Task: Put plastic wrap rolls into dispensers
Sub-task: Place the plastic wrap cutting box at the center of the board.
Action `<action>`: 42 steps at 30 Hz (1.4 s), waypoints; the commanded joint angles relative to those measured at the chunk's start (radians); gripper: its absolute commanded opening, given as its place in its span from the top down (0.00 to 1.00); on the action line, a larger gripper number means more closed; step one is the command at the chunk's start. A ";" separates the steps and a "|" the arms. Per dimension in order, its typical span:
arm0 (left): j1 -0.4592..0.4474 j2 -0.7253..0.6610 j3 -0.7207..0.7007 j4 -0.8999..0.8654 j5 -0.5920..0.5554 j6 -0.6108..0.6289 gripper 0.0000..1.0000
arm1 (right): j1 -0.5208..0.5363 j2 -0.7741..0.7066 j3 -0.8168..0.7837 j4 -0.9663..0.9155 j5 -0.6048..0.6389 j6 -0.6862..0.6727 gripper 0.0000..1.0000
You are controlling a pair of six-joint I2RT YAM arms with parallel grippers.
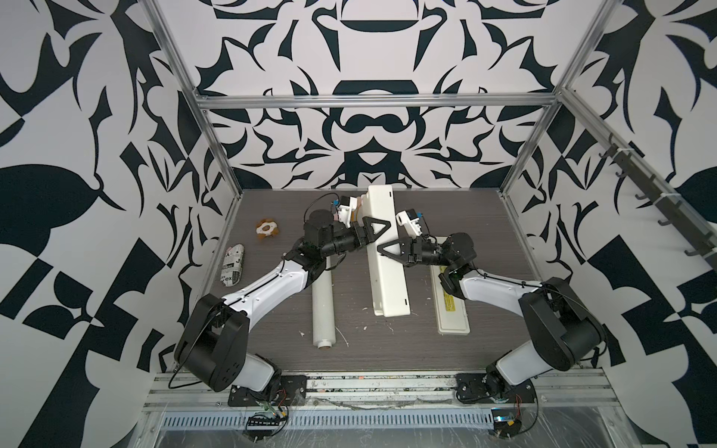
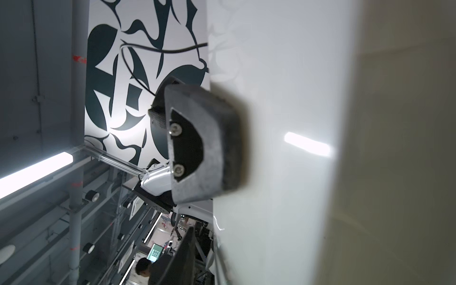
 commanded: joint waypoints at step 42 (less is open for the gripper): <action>0.072 -0.107 -0.046 -1.136 -0.760 0.304 0.01 | 0.273 0.326 0.617 -1.923 1.148 -0.836 0.28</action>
